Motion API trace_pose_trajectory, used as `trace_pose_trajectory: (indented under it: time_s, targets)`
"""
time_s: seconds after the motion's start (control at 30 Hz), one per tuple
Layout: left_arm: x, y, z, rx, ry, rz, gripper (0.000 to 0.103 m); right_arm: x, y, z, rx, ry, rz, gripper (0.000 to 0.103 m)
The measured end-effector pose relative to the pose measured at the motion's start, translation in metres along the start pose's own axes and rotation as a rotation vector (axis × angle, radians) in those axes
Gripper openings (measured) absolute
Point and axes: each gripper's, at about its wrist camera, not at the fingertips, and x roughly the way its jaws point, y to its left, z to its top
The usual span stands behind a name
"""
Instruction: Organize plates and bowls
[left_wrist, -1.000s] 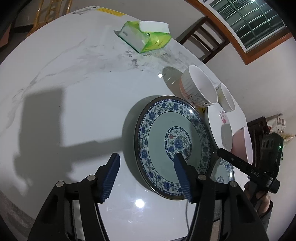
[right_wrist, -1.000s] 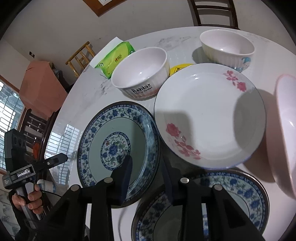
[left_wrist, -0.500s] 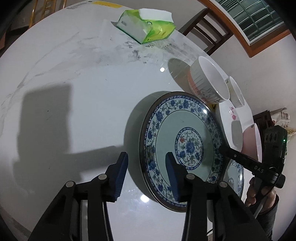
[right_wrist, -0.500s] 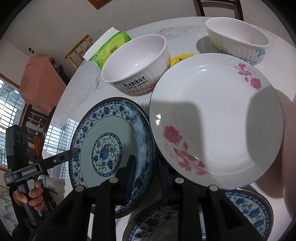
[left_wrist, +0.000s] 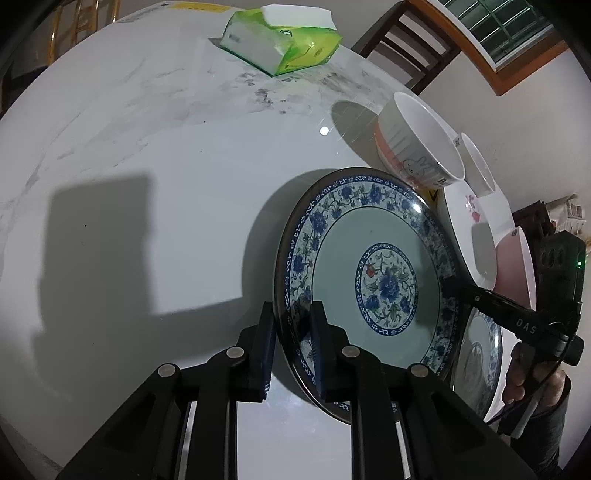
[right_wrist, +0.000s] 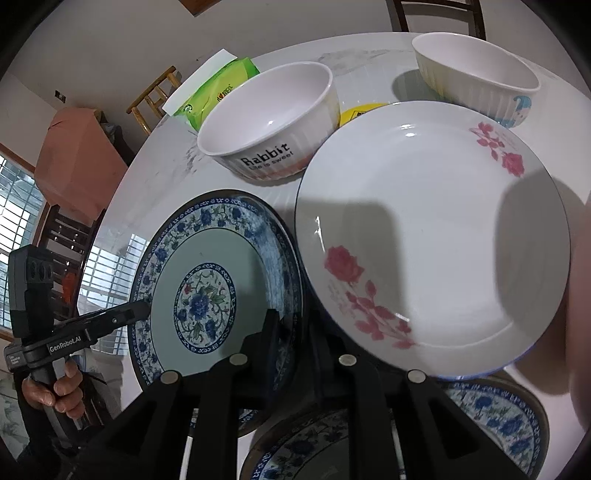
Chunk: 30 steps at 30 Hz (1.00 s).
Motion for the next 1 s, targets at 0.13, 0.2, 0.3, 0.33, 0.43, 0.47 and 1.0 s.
trace_pose_trajectory:
  time_s: [0.13,0.2,0.3,0.33,0.43,0.47,1.0]
  targets:
    - [-0.011,0.005,-0.004,0.002,-0.018,-0.003,0.015,-0.004,0.012,-0.006,0.002,-0.014,0.004,0.015]
    - [-0.019,0.006,-0.006,0.014,-0.023,0.005,0.015,-0.007,0.019,-0.008,-0.003,-0.021,0.001,0.015]
    - [-0.031,0.010,-0.011,0.013,-0.037,0.010,0.015,-0.013,0.029,-0.014,-0.003,-0.034,0.009,0.015]
    - [-0.036,0.012,-0.012,0.012,-0.039,0.014,0.015,-0.013,0.031,-0.015,0.000,-0.036,0.014,0.015]
    - [-0.045,0.019,-0.018,0.013,-0.044,0.028,0.015,-0.014,0.041,-0.022,0.000,-0.035,0.021,0.015]
    - [-0.048,0.022,-0.019,0.012,-0.048,0.035,0.015,-0.013,0.044,-0.025,0.002,-0.034,0.026,0.015]
    - [-0.062,0.064,-0.040,-0.019,-0.062,0.089,0.016,0.021,0.092,-0.046,0.018,0.003,0.060,0.015]
